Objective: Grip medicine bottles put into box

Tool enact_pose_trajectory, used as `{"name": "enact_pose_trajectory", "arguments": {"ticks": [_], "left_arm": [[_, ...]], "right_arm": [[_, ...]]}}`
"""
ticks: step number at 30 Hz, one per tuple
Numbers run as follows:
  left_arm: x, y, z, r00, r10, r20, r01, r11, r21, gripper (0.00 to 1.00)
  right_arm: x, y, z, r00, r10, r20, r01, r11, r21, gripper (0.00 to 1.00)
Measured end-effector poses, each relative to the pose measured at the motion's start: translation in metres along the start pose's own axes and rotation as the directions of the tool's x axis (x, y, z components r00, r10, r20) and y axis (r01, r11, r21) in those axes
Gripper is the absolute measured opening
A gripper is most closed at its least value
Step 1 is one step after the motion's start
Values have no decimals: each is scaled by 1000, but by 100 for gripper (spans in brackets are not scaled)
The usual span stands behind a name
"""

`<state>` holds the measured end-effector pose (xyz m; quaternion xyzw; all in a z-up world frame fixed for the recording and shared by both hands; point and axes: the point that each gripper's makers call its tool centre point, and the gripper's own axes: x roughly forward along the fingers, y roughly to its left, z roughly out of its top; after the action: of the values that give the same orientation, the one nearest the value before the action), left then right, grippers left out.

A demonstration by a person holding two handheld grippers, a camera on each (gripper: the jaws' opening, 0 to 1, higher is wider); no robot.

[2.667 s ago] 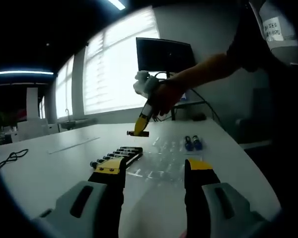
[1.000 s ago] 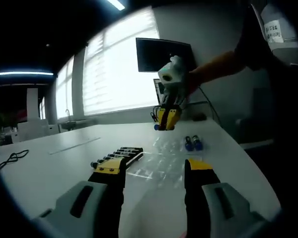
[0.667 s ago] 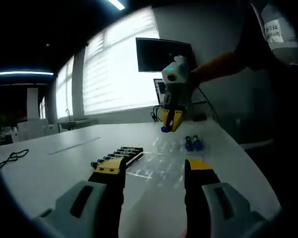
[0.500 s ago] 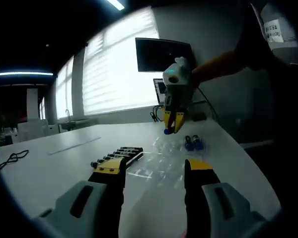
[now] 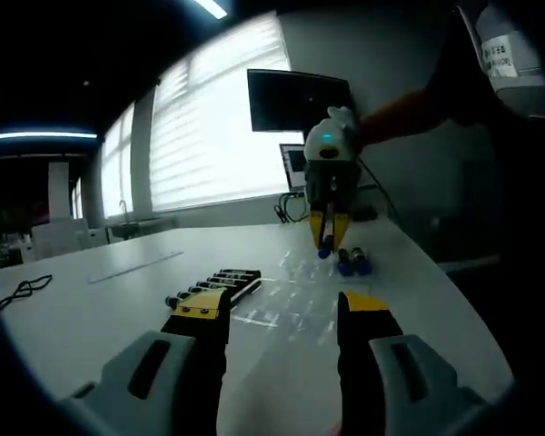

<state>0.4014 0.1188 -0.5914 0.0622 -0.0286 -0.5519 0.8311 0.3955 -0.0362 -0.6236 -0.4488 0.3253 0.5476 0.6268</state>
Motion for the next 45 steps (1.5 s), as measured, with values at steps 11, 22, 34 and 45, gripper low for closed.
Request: {"name": "enact_pose_trajectory", "arguments": {"ticks": [11,22,34,45], "left_arm": [[0,0,0,1000,0,0,0,1000,1,40],[1,1,0,1000,2,1,-2,1000,-3,40],[1,0,0,1000,1,0,-1,1000,-2,40],[1,0,0,1000,1,0,-1,1000,0,40]], "right_arm": [[9,7,-2,999,39,-29,-41,995,-95,7],[14,10,-6,997,59,-45,-62,996,-59,8],[-1,1,0,999,32,-4,-32,999,0,6],[2,7,-7,999,48,-20,-47,998,39,3]]}}
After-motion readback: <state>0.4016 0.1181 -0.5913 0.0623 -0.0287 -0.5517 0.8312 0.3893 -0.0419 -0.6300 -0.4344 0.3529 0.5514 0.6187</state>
